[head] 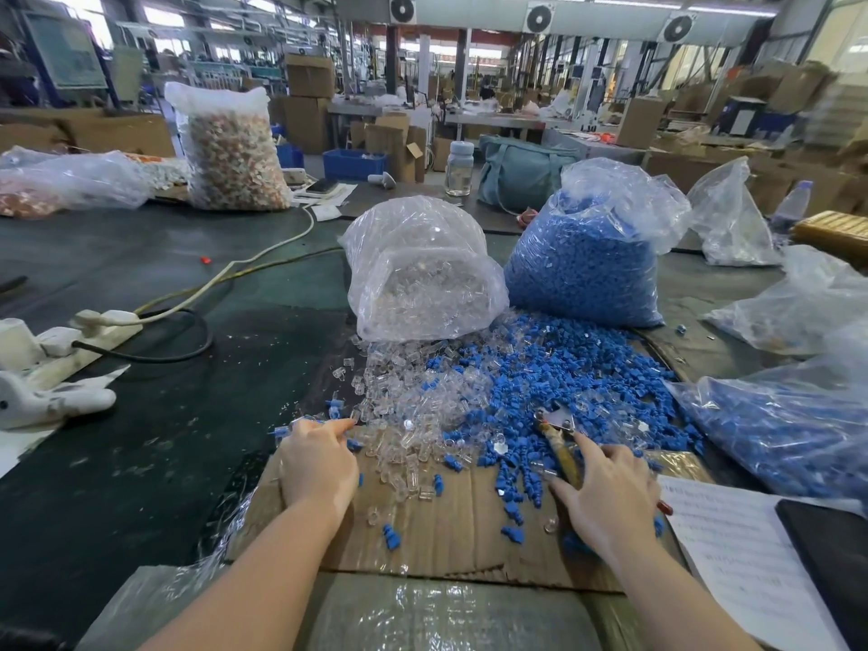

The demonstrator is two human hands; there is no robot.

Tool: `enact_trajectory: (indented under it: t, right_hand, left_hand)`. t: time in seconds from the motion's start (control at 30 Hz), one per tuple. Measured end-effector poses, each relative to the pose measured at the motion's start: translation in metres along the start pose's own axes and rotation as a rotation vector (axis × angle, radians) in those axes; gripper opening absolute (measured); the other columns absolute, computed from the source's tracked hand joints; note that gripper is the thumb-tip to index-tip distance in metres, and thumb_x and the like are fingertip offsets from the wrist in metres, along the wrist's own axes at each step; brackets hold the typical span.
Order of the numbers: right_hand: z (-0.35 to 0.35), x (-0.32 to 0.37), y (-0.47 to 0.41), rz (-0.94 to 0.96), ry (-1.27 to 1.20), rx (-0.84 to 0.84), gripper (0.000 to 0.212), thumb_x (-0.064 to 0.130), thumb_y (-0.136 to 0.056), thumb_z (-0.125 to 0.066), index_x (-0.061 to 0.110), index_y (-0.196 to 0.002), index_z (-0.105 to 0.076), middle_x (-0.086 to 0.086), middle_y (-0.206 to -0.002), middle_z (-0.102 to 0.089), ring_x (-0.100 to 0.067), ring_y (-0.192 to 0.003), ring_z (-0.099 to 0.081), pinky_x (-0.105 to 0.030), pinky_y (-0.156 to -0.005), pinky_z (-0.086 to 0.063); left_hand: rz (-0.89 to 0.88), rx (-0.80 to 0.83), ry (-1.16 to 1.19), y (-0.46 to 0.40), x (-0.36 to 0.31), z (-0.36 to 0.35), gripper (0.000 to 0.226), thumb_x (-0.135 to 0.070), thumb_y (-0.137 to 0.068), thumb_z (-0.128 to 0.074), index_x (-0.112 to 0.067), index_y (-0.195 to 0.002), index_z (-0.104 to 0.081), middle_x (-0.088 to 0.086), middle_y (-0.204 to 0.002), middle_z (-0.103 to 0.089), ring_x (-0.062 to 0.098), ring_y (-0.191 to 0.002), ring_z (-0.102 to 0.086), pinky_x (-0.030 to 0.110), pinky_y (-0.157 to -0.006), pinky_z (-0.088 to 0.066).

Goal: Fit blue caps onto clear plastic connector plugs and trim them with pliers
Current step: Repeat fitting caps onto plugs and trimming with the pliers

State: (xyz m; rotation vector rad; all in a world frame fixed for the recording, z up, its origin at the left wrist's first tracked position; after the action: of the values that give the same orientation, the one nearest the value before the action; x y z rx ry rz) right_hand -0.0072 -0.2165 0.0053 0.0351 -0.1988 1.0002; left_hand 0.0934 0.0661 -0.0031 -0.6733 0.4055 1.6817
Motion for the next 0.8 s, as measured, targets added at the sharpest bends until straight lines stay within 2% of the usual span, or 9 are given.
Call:
enact_trajectory:
  t: [0.13, 0.23, 0.33, 0.5, 0.67, 0.8]
  right_hand:
    - [-0.002, -0.001, 0.001, 0.024, 0.047, -0.013, 0.072, 0.066, -0.086, -0.042, 0.03, -0.145, -0.024, -0.004, -0.137, -0.039, -0.024, -0.127, -0.036, -0.037, -0.105, -0.03]
    - [-0.003, -0.003, 0.001, 0.025, 0.054, -0.002, 0.072, 0.068, -0.086, -0.039, 0.03, -0.145, -0.023, -0.004, -0.14, -0.038, -0.025, -0.129, -0.035, -0.038, -0.106, -0.029]
    - [-0.001, -0.001, 0.003, 0.015, 0.044, -0.002, 0.071, 0.069, -0.086, -0.037, 0.031, -0.145, -0.025, -0.004, -0.144, -0.034, -0.026, -0.133, -0.029, -0.042, -0.108, -0.025]
    - [0.004, 0.022, 0.011, 0.178, -0.028, -0.146, 0.05, 0.048, -0.091, -0.049, 0.031, -0.137, -0.04, 0.003, -0.138, -0.04, -0.018, -0.128, -0.032, -0.037, -0.105, -0.025]
    - [-0.006, 0.049, 0.012, 0.254, -0.065, -0.12, 0.027, 0.034, -0.095, -0.046, 0.032, -0.122, -0.051, 0.01, -0.128, -0.046, -0.015, -0.121, -0.037, -0.036, -0.102, -0.026]
    - [-0.014, 0.06, 0.009, 0.277, -0.043, -0.119, 0.036, 0.03, -0.098, -0.041, 0.036, -0.134, -0.042, 0.011, -0.134, -0.043, -0.016, -0.123, -0.035, -0.037, -0.099, -0.028]
  left_hand:
    - [0.008, -0.012, -0.077, 0.009, -0.006, 0.001, 0.032, -0.024, -0.095, -0.048, -0.03, -0.125, -0.058, 0.0, -0.123, -0.049, 0.024, -0.117, -0.038, 0.04, -0.103, -0.032]
    - [-0.044, -0.003, -0.046, 0.021, -0.016, -0.003, 0.029, -0.028, -0.093, -0.052, -0.031, -0.121, -0.058, -0.002, -0.123, -0.048, 0.022, -0.117, -0.035, 0.041, -0.103, -0.029]
    - [-0.125, 0.001, 0.025, 0.035, -0.025, -0.01, 0.025, -0.026, -0.091, -0.055, -0.03, -0.115, -0.061, -0.006, -0.115, -0.049, 0.016, -0.113, -0.035, 0.036, -0.102, -0.026]
    - [-0.242, 0.018, 0.09, 0.052, -0.042, -0.022, 0.02, -0.026, -0.089, -0.058, -0.029, -0.109, -0.062, -0.012, -0.109, -0.049, 0.008, -0.108, -0.034, 0.025, -0.099, -0.02]
    - [-0.358, 0.084, 0.074, 0.073, -0.059, -0.039, 0.021, -0.031, -0.092, -0.053, -0.034, -0.111, -0.059, -0.019, -0.11, -0.045, 0.0, -0.107, -0.028, 0.015, -0.092, -0.012]
    - [-0.399, 0.106, 0.034, 0.085, -0.064, -0.05, 0.023, -0.028, -0.093, -0.05, -0.036, -0.114, -0.058, -0.018, -0.114, -0.045, 0.004, -0.107, -0.028, 0.021, -0.099, -0.018]
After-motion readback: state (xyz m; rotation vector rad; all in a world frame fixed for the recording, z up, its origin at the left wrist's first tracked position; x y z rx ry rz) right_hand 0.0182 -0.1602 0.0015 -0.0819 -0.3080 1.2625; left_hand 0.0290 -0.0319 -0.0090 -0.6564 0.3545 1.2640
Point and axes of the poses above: each hand's wrist, its own y-axis away from the middle knuckle, its own z-axis out of the back of the hand, x = y × z, the point moved 4 cm from there along -y, towards the middle knuckle
